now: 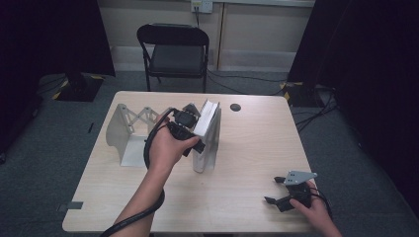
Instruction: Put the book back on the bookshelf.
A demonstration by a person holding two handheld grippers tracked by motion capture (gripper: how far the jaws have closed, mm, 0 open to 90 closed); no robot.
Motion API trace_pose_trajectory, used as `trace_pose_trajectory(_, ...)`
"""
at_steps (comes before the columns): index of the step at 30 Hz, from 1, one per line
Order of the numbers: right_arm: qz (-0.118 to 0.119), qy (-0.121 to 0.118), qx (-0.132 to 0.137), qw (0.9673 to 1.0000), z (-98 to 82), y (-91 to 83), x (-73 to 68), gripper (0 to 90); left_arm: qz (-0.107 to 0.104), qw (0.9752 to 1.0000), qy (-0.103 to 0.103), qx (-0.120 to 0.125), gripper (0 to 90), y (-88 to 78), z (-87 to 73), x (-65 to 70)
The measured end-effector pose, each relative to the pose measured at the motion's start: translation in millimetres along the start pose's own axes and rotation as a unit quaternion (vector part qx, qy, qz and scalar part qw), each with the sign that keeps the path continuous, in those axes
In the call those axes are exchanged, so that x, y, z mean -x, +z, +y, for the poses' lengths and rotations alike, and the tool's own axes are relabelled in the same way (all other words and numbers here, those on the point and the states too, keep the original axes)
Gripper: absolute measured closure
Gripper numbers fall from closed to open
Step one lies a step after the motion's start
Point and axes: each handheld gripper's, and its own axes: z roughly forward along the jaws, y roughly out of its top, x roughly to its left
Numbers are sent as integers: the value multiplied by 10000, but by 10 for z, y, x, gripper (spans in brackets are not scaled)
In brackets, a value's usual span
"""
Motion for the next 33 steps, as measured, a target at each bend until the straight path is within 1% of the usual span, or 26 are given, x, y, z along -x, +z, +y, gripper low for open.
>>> trace_pose_trajectory(2,0,-2,2,10000,0,0,0,124,-23,10000,24,10,225,3,-13,-9)
trace_pose_trajectory(3,0,-1,1,10000,0,0,0,124,-28,10000,-15,18,225,5,-19,-7)
trace_pose_trajectory(4,1,0,2,10000,0,0,0,124,-21,10000,28,-4,225,5,-25,-16)
trace_pose_trajectory(5,1,1,1,10000,0,0,0,124,-25,10000,11,2,225,7,-31,-18)
trace_pose_trajectory(6,0,0,1,10000,0,0,0,124,-7,10000,43,2,224,7,-35,-26)
trace_pose_trajectory(7,0,1,1,10000,0,0,0,124,-8,10000,-27,14,225,12,-43,-23)
trace_pose_trajectory(8,-1,1,2,10000,0,0,0,124,-7,10000,-25,-6,225,12,-48,-26)
trace_pose_trajectory(9,1,1,2,10000,0,0,0,124,-8,10000,38,-15,226,12,-53,-39)
trace_pose_trajectory(13,1,3,0,10000,0,0,0,124,-31,10000,-38,-40,226,25,-79,-51)
trace_pose_trajectory(15,0,-3,2,10000,0,0,0,124,-21,10000,-43,-30,227,34,-91,-55)
trace_pose_trajectory(17,-1,-1,1,10000,0,0,0,124,-35,10000,-32,-33,227,40,-101,-59)
trace_pose_trajectory(18,-1,-1,1,10000,0,0,0,124,-34,10000,16,-37,227,42,-106,-62)
trace_pose_trajectory(19,-1,0,2,10000,0,0,0,124,-51,10000,-15,-27,227,46,-112,-58)
trace_pose_trajectory(24,0,-1,1,10000,0,0,0,124,-116,9999,17,-27,228,79,-147,-48)
trace_pose_trajectory(26,0,-1,2,10000,0,0,0,124,-135,9999,-35,-17,227,90,-161,-37)
trace_pose_trajectory(27,-1,1,1,10000,0,0,0,124,-132,9999,18,-24,227,93,-167,-44)
trace_pose_trajectory(28,2,0,2,10000,0,0,0,124,-135,9999,18,-34,226,93,-173,-47)
trace_pose_trajectory(29,1,2,1,10000,0,0,0,124,-162,9999,-32,-9,226,98,-182,-46)
trace_pose_trajectory(32,1,4,2,10000,0,0,-1,124,-200,9998,-42,-17,225,111,-205,-60)
trace_pose_trajectory(33,0,-2,4,10000,-1,0,0,124,-220,9997,-93,4,226,118,-217,-57)
